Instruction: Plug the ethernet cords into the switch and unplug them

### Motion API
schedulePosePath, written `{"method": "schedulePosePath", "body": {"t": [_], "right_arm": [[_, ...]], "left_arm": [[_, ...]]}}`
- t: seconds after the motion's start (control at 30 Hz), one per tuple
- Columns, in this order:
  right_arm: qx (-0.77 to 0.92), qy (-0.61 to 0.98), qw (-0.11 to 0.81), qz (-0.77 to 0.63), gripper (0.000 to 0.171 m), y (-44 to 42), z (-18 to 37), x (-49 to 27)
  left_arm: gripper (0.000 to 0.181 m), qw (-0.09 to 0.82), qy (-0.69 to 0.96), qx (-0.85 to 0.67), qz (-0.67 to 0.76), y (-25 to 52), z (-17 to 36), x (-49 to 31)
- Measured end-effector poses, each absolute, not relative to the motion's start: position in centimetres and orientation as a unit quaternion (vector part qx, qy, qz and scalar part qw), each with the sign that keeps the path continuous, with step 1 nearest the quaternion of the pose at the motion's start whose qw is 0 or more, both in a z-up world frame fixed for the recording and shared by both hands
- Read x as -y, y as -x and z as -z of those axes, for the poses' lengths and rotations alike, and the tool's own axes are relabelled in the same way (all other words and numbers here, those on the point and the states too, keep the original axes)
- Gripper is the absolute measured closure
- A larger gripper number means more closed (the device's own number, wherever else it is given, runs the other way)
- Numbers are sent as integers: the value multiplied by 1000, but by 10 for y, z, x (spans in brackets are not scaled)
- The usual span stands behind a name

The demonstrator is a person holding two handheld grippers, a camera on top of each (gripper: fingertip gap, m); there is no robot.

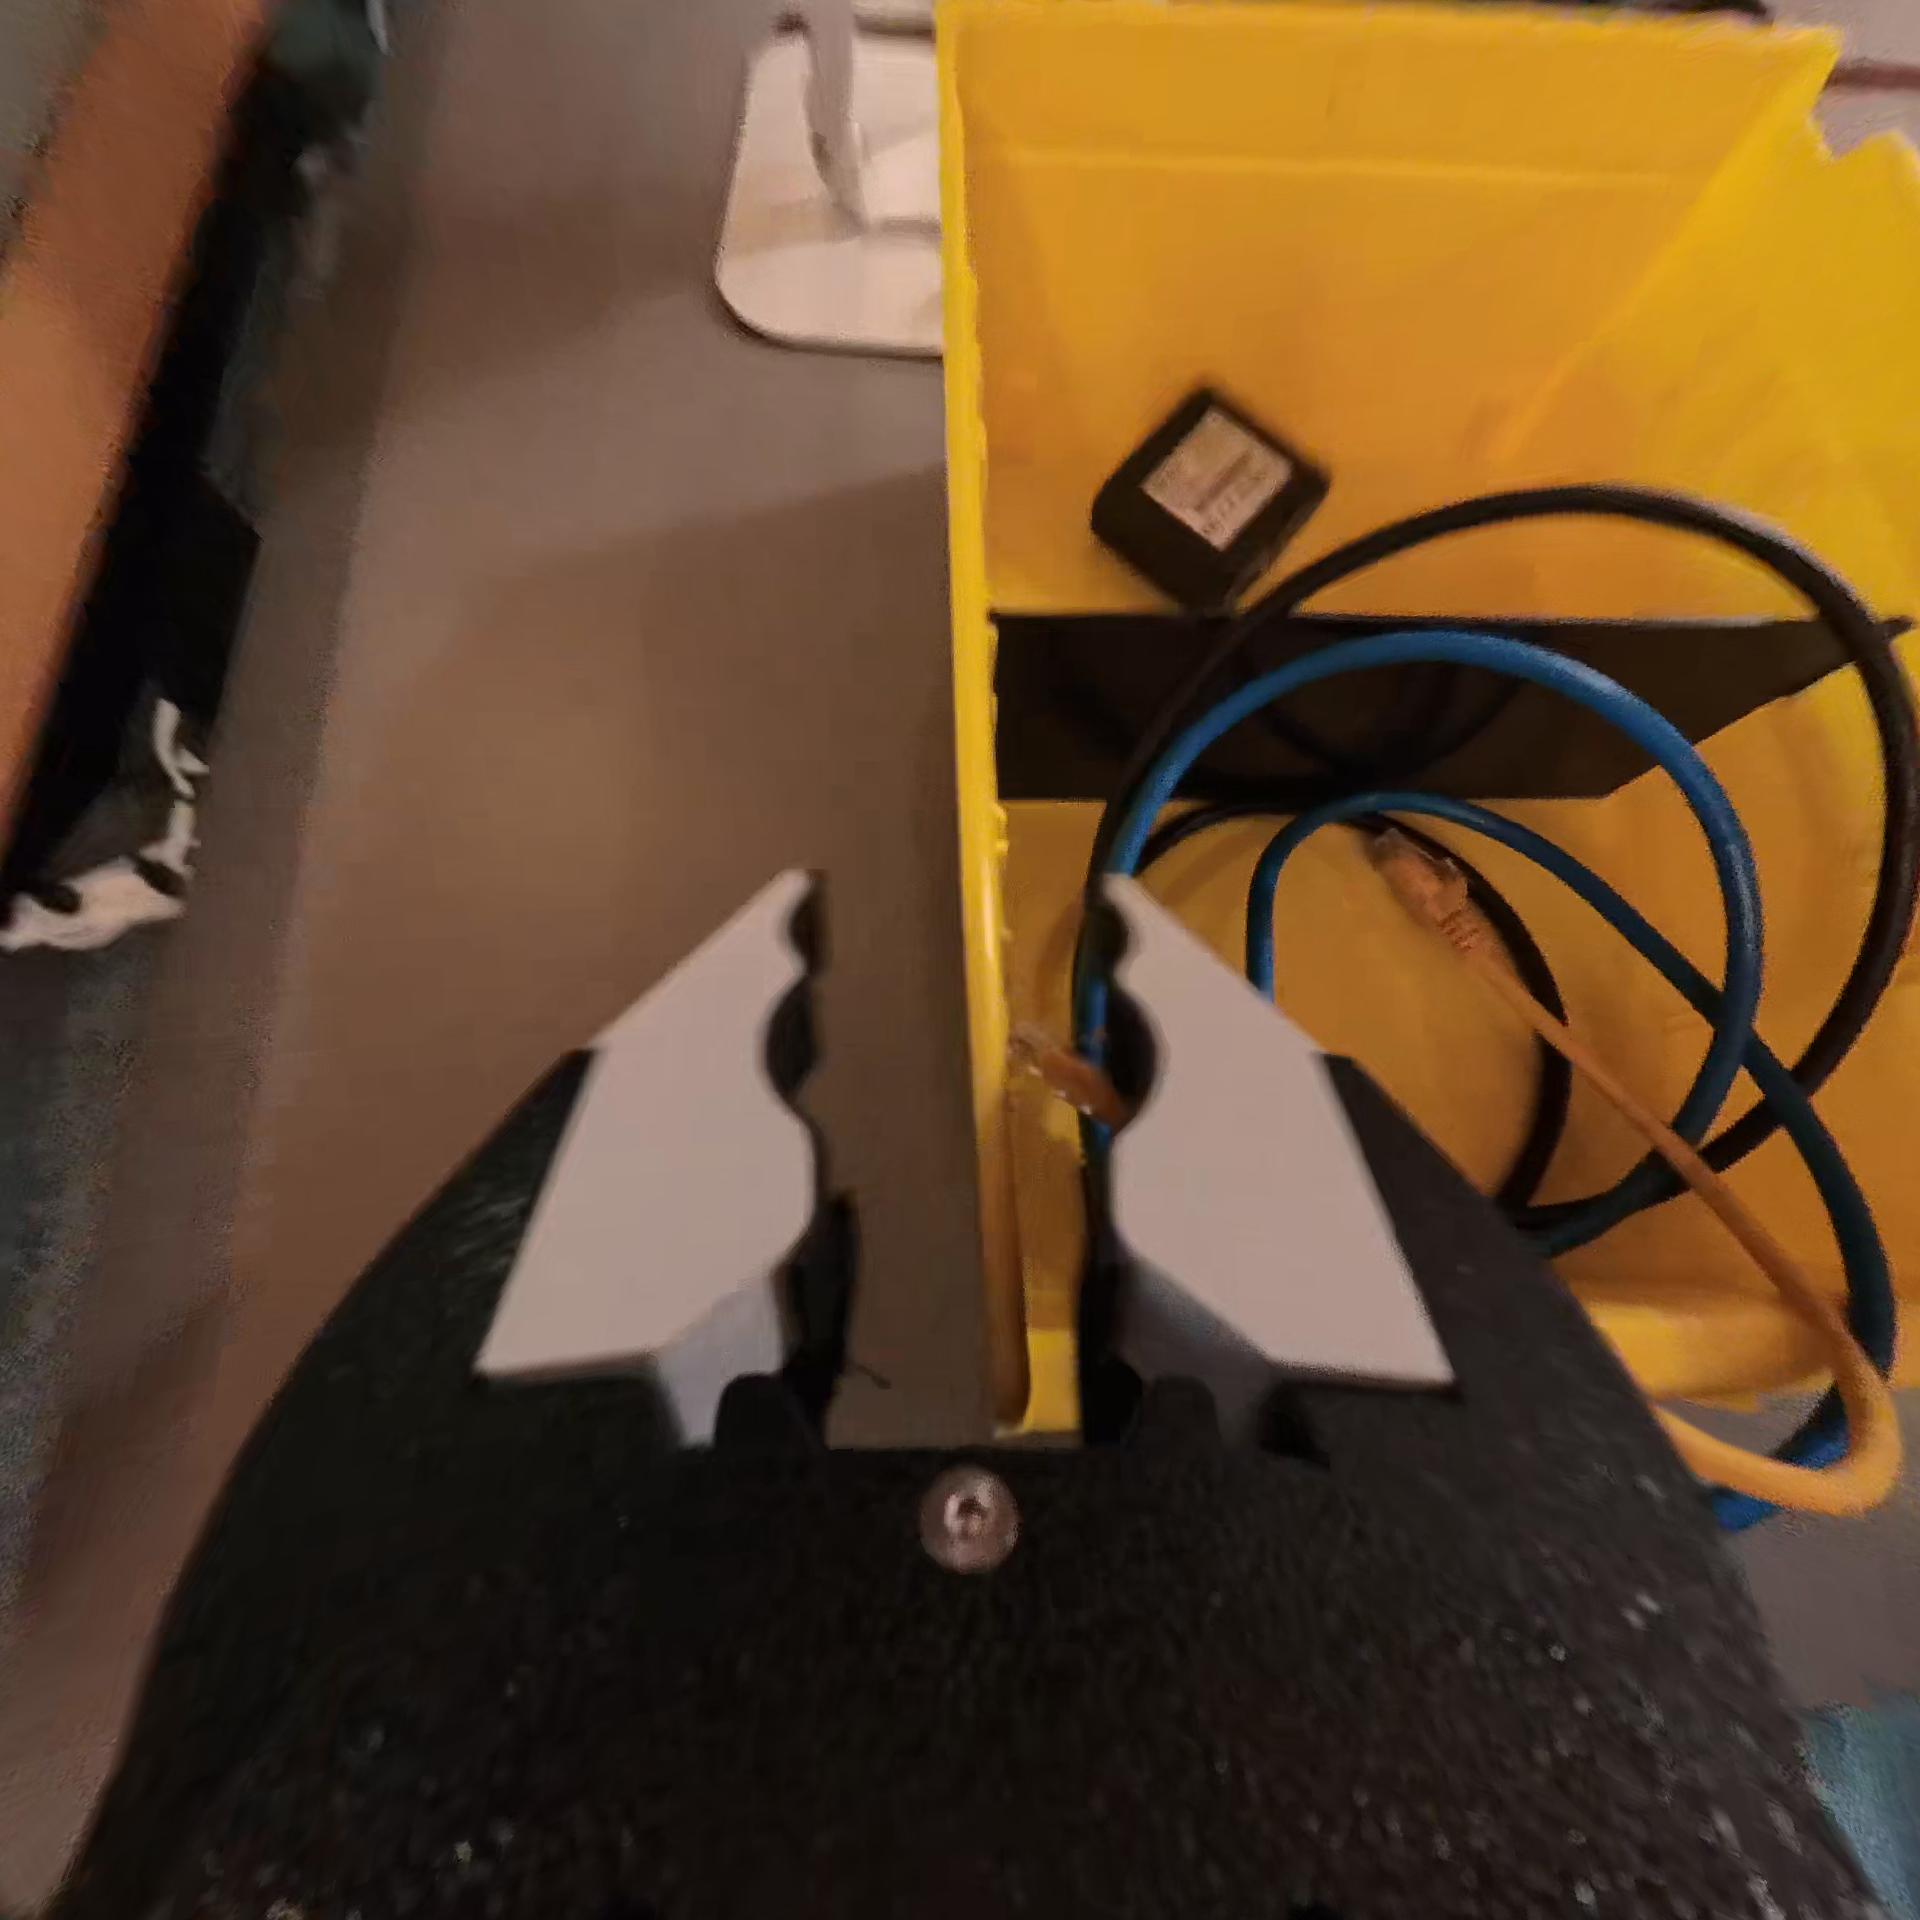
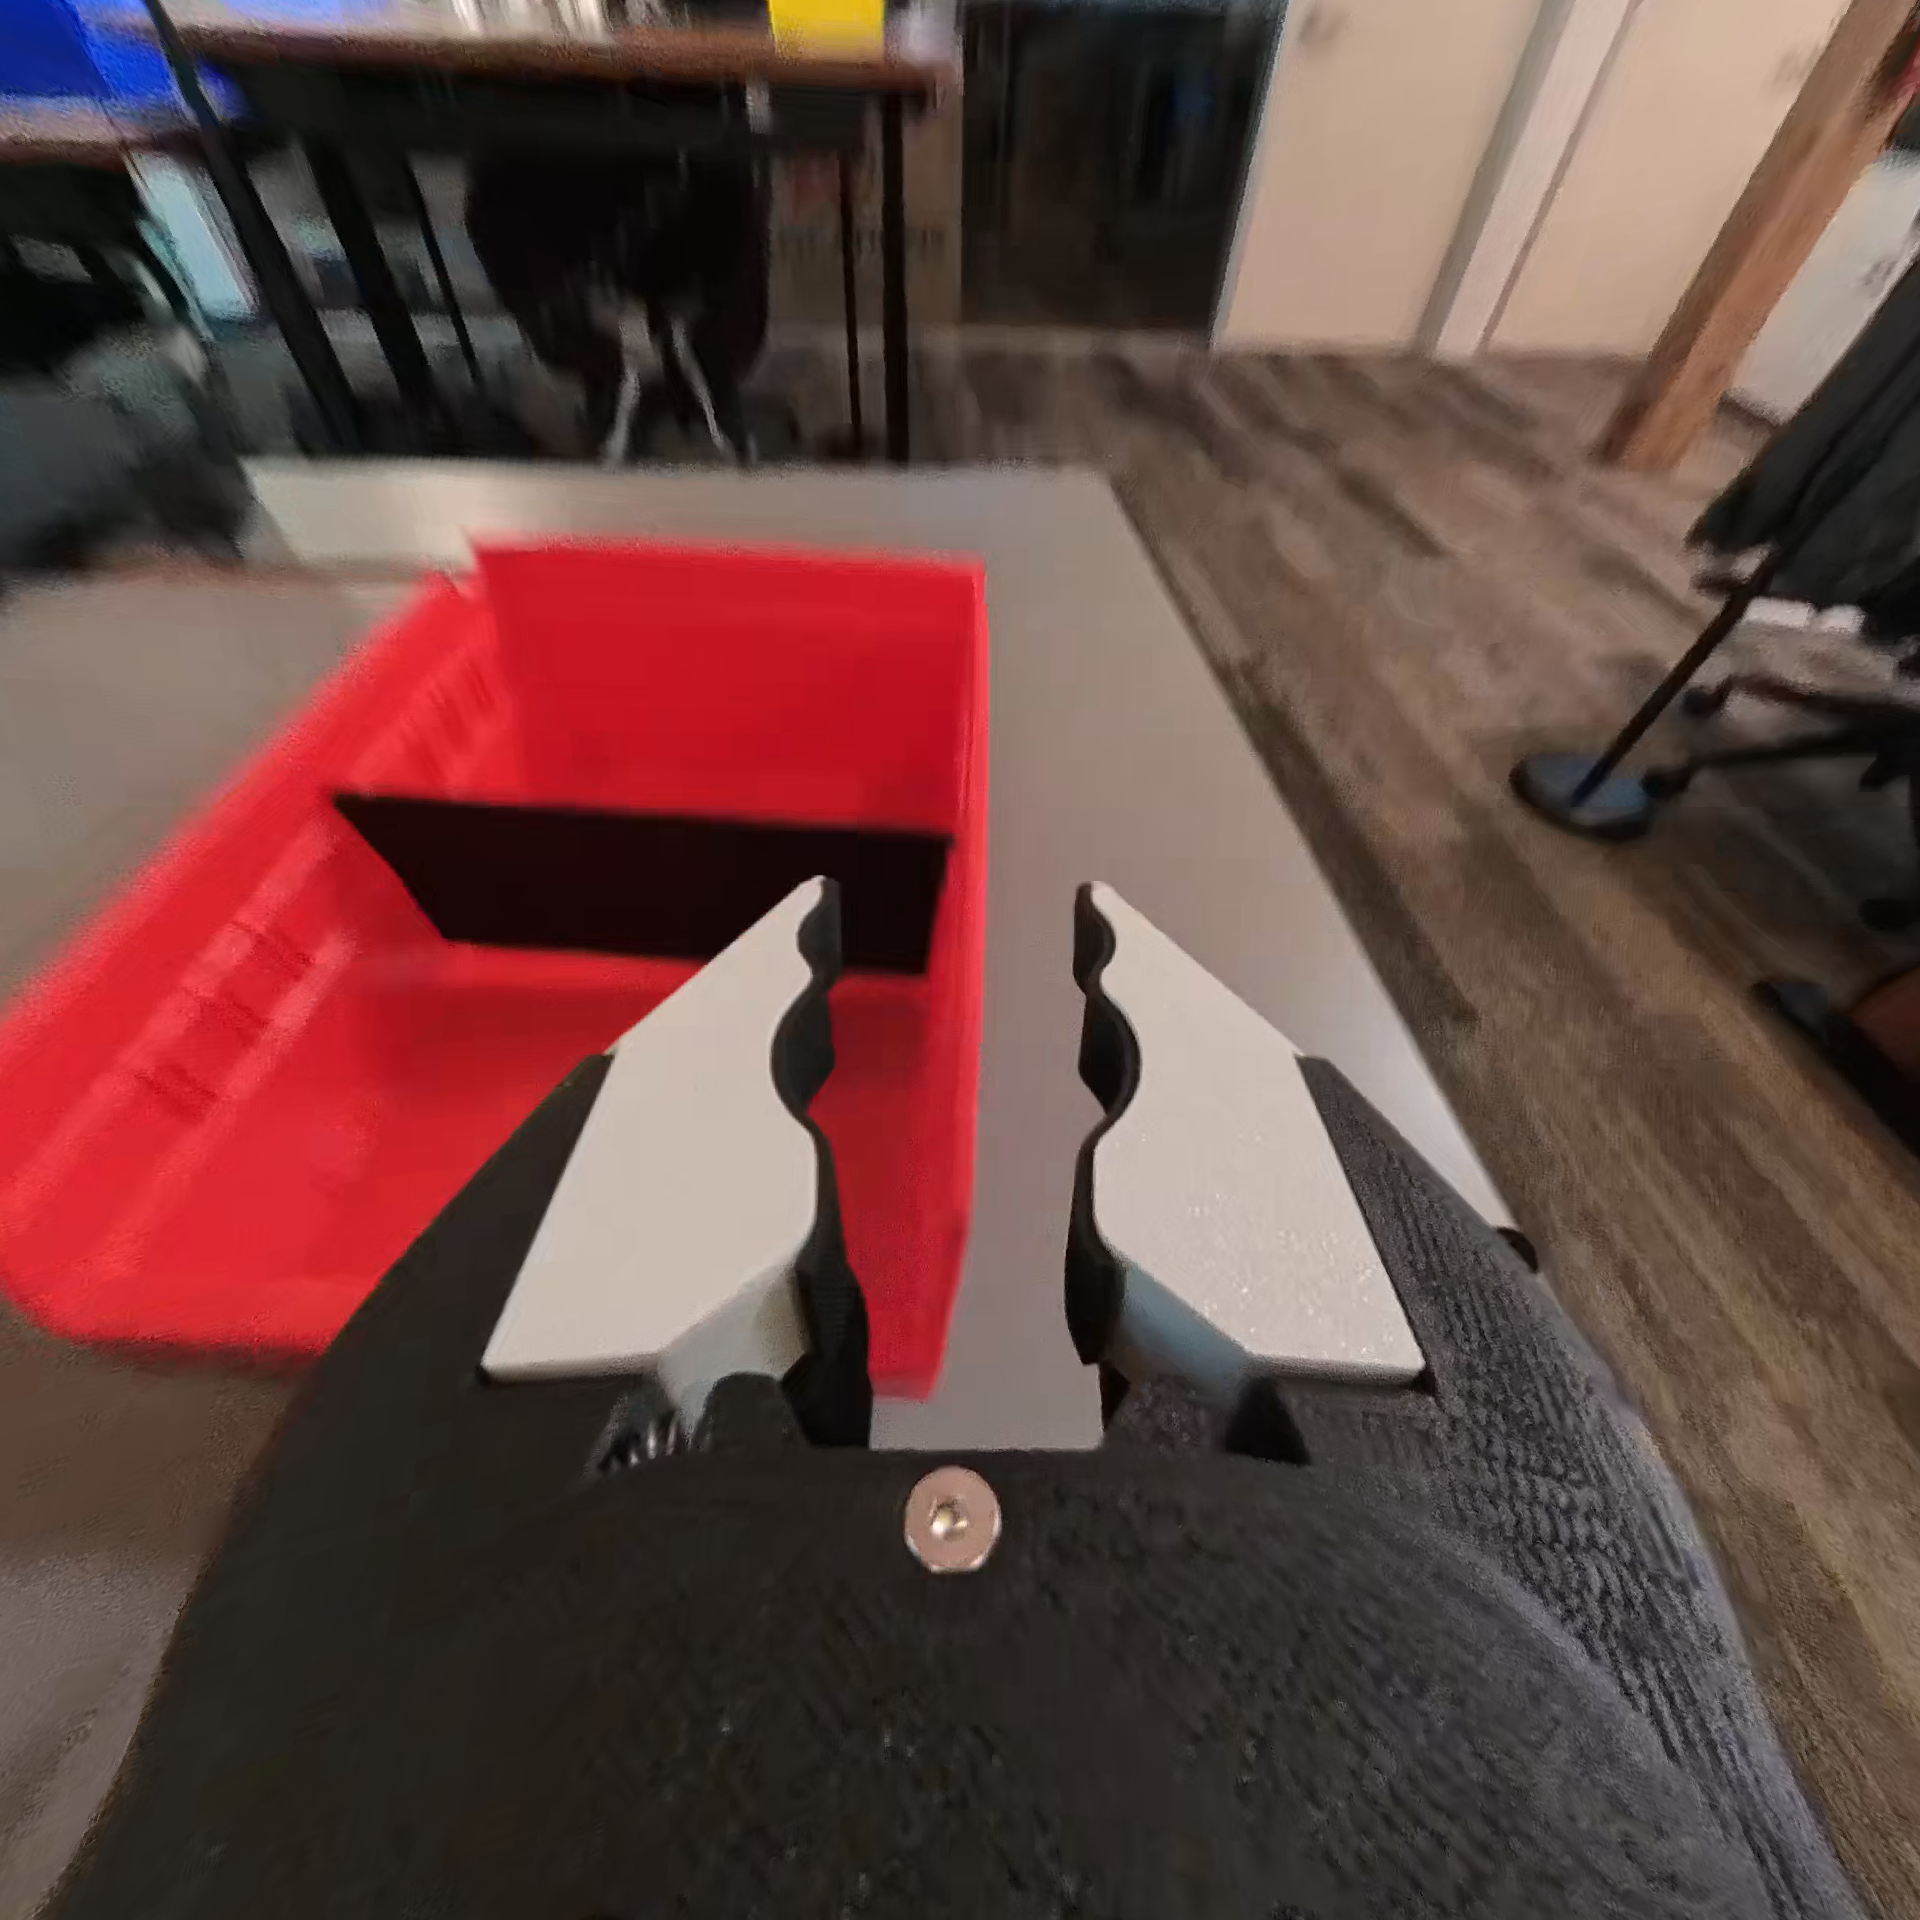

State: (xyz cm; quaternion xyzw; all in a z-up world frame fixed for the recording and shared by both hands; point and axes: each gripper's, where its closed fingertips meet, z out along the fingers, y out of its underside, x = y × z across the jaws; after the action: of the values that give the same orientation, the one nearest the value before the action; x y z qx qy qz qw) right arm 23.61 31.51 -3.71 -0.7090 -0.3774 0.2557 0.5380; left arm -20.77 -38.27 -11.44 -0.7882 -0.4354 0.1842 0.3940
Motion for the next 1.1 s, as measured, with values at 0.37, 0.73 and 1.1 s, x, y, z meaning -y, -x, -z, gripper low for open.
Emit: {"method": "schedulePosePath", "body": {"t": [0.37,0.73,1.1], "right_arm": [[512,449,460,-570,129,-24,-52,-69],[587,438,418,-537,131,57,56,-35],[590,444,431,-520,134,55,78,-54]], "left_arm": [[101,230,950,151,-145,250,100,231],[119,191,964,184,10,289,135,223],[125,42,990,132,-11,278,179,241]]}}
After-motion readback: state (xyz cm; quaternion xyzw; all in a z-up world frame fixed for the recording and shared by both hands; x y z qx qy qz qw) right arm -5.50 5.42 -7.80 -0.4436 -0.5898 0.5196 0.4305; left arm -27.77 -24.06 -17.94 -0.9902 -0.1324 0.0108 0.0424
